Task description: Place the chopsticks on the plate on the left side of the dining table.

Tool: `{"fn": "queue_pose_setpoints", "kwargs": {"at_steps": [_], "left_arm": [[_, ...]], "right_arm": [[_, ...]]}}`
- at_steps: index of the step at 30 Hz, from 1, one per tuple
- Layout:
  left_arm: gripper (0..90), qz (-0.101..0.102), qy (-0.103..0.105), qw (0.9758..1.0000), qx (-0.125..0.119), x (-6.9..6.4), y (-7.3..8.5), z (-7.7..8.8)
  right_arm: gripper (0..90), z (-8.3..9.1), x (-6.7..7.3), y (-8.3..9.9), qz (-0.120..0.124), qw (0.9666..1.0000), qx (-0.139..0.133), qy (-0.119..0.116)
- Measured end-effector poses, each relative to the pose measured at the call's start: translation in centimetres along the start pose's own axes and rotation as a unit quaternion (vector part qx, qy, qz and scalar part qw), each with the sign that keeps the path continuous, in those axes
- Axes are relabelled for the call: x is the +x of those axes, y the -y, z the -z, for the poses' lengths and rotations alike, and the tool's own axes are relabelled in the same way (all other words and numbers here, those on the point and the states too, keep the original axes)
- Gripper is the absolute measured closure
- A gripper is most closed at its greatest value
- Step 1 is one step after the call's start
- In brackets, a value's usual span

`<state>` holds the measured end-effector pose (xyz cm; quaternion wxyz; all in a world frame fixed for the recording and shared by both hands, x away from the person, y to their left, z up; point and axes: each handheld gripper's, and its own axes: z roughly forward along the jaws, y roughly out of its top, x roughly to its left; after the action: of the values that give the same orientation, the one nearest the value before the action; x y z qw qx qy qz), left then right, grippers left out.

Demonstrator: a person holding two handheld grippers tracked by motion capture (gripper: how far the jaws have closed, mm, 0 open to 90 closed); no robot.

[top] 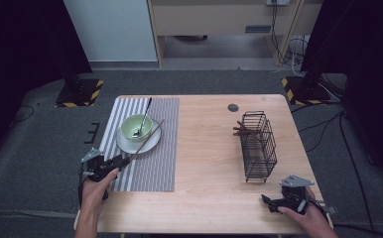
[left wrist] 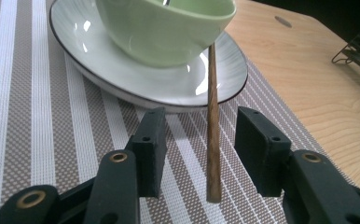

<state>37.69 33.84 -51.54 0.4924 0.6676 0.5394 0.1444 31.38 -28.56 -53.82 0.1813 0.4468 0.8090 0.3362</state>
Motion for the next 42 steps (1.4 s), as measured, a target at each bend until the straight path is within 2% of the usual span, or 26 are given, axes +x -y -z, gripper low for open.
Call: {"fn": "queue_pose_setpoints", "kwargs": {"at_steps": [9,15,22,31,42], "left_arm": [[51.0,-0.035,0.0,0.9994,-0.007,-2.3,-1.3,-0.1],[51.3,-0.049,-0.003,0.9988,-0.009,-3.8,-1.9,-0.4],[51.7,-0.063,0.021,0.9978,-0.001,-6.0,-2.9,-1.5],[47.6,-0.072,0.041,0.9963,0.022,-8.6,-4.5,-3.9],[44.3,-0.098,0.067,0.9921,0.042,-12.4,-6.6,-6.6]], "right_arm": [[0.4,0.0,0.0,0.0,0.001,1.0,0.0,0.0],[0.4,0.0,0.0,0.0,0.002,1.0,0.0,-0.001],[0.4,0.0,0.0,0.0,0.002,1.0,0.0,-0.001],[0.4,0.0,0.0,0.0,0.001,1.0,0.001,-0.001],[0.3,0.0,0.0,0.0,0.001,1.0,0.001,-0.001]]}}
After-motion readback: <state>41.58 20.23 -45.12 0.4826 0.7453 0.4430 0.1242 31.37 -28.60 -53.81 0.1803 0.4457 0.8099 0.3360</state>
